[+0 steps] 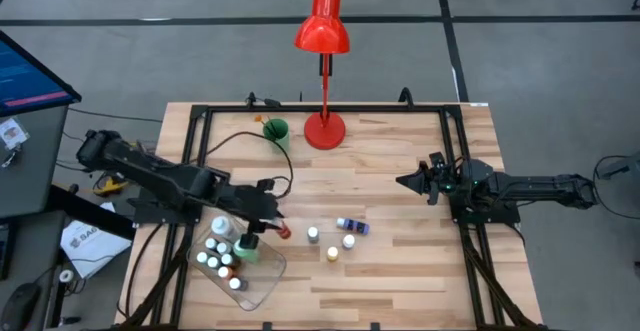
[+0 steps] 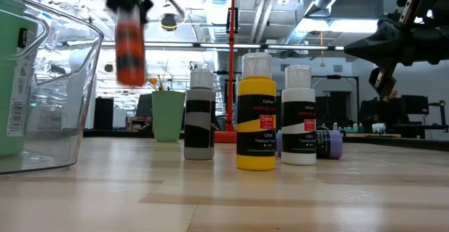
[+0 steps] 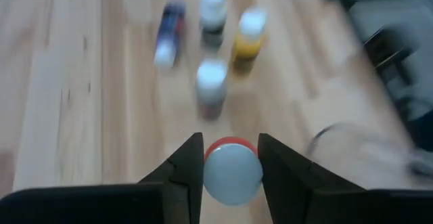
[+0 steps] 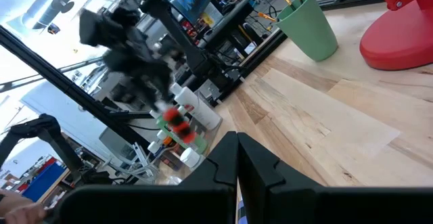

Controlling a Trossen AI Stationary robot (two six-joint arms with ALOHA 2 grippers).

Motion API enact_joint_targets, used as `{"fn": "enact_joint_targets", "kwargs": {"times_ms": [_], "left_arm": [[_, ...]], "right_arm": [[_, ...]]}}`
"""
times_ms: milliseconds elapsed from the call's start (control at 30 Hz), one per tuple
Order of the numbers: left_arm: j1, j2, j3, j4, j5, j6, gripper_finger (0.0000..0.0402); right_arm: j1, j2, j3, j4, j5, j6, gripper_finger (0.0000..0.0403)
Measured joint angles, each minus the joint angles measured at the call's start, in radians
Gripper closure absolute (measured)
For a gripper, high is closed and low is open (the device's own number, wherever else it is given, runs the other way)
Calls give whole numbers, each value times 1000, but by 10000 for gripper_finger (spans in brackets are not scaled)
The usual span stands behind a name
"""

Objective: Pick & Place Paint Supplies
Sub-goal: Put the orange coloring bottle into the transparent bin

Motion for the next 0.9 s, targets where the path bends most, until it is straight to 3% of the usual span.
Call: {"fn": "enact_joint_targets", "kwargs": {"times_ms": [167, 333, 700, 900], "left_arm": [[-49, -26, 127, -27, 4, 0, 299], [-144, -20, 242, -195, 2, -28, 299], [-431, 27, 259, -291, -175, -218, 299], [-475, 147, 260, -289, -190, -214, 299]], "right_arm": [[0, 0, 0, 0, 0, 0, 403], [0, 0, 0, 0, 0, 0, 403], [0, 0, 0, 0, 0, 0, 403], [0, 0, 0, 0, 0, 0, 403]]}}
